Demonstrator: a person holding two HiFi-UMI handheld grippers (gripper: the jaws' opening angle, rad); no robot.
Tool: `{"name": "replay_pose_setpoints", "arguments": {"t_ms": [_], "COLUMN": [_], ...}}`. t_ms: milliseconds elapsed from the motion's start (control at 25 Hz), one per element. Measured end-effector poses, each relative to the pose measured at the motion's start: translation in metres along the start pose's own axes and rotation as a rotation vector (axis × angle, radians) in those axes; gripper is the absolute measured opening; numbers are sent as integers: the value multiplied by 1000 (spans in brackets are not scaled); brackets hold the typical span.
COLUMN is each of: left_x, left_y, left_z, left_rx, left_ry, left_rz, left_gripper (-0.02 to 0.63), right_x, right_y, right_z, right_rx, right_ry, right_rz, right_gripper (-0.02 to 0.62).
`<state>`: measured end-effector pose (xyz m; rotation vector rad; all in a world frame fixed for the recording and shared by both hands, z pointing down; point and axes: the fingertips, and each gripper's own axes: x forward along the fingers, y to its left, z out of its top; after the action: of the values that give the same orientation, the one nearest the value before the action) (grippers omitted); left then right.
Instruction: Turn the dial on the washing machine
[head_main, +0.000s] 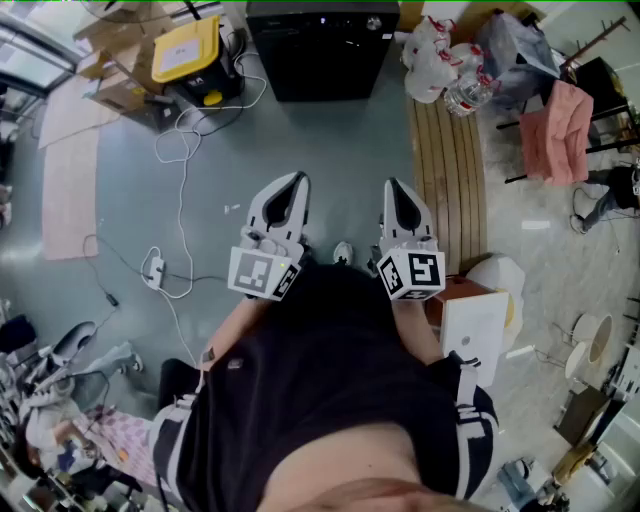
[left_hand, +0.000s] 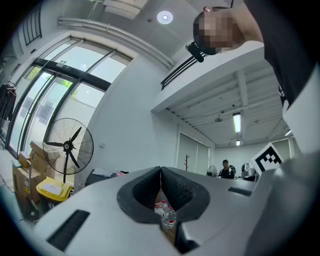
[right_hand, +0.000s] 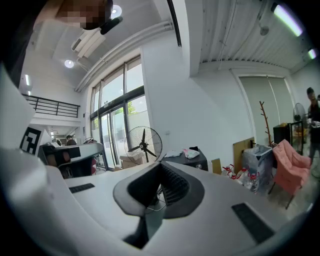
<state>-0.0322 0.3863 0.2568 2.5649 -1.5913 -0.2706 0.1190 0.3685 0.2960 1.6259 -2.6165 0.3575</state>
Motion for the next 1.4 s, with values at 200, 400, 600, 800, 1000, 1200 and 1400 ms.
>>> {"name": "replay_pose_setpoints", "arguments": {"t_ms": [200, 400, 600, 800, 1000, 1200, 1400], "left_x": [-1, -2, -6, -13, -26, -27, 2], "left_y": [1, 5, 11, 27, 61, 97, 121], "left_z": [-2, 1, 2, 3, 1, -7, -18], "left_rx": [2, -2, -4, -1, -12, -27, -35], "left_ry": [-6, -8, -12, -8, 1, 5, 27], "left_rz": [-6, -5, -8, -5, -6, -32, -41], "left_gripper": [21, 21, 21, 22, 21, 21, 21], "right_x": [1, -1, 7, 22, 44, 73, 115], "right_y": [1, 5, 11, 22, 43, 56, 42], "right_z": [-2, 7, 8, -2, -13, -27, -36], "right_rx": [-5, -1, 14, 31, 48, 54, 78], "right_ry": [-3, -56, -79, -40, -25, -22, -4], "right_rz": [-1, 3, 22, 12, -5, -35, -43], "right_gripper": [25, 25, 149, 168, 176, 176, 176]}}
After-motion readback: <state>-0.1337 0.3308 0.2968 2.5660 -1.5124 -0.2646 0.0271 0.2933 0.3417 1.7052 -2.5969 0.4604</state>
